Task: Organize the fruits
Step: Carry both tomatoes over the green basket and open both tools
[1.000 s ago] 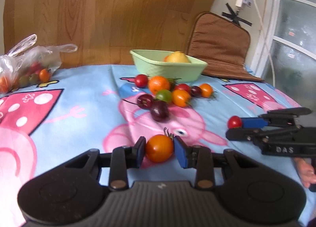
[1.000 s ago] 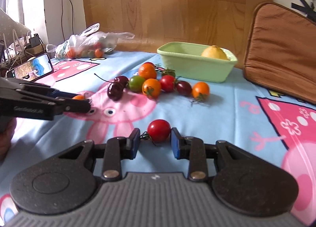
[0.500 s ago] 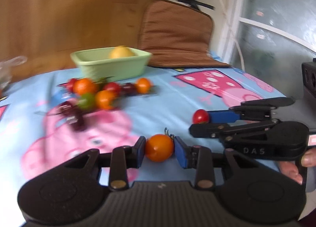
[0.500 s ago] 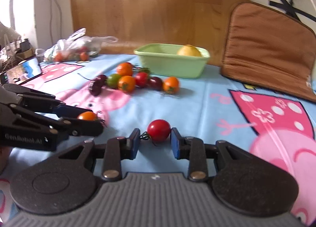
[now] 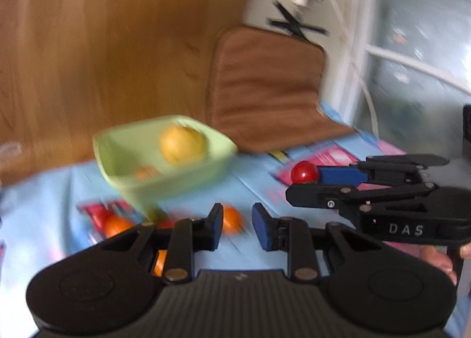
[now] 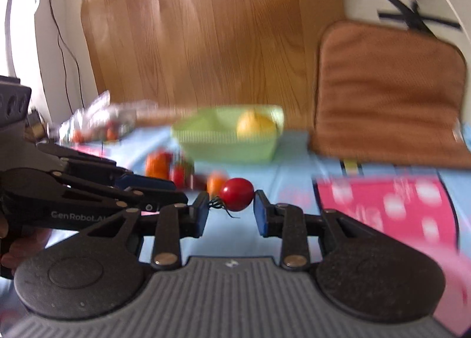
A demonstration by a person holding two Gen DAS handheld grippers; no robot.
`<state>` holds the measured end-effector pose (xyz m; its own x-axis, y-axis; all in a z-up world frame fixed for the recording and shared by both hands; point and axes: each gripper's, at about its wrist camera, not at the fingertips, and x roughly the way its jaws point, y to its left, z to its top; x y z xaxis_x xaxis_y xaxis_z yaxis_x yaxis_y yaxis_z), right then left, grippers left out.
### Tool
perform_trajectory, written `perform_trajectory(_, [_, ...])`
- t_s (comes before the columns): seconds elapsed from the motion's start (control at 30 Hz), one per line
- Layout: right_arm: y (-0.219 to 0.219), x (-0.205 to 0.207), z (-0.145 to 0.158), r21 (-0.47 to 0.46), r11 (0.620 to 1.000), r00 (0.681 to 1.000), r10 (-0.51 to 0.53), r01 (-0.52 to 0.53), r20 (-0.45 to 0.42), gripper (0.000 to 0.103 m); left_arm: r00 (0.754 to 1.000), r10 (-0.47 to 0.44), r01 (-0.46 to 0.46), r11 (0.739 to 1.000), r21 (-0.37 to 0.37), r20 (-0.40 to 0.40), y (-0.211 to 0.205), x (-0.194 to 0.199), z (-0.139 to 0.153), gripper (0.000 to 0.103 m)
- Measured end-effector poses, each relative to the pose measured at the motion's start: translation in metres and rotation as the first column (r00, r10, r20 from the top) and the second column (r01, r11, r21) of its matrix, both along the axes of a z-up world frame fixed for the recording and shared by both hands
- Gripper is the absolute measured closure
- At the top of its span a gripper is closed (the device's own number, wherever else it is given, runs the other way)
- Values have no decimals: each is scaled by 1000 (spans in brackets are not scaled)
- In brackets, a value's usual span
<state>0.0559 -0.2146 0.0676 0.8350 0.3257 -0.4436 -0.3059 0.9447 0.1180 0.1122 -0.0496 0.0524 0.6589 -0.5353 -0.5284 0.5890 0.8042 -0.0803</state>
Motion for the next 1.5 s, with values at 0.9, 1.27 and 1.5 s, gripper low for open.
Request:
perform_trajectory(0.9, [-21, -66, -12, 113, 993, 997, -16, 25, -79, 68, 991, -121, 124, 991, 56, -58, 14, -106, -41, 75])
perform_trajectory(1.27, [17, 63, 18, 51, 997, 998, 60, -60, -4, 68, 996, 72, -74, 996, 46, 44, 11, 48, 24, 75])
perform_trajectory(1.5, [28, 127, -17, -9, 999, 998, 36, -36, -52, 66, 990, 141, -140, 985, 103, -4, 1, 105, -7, 74])
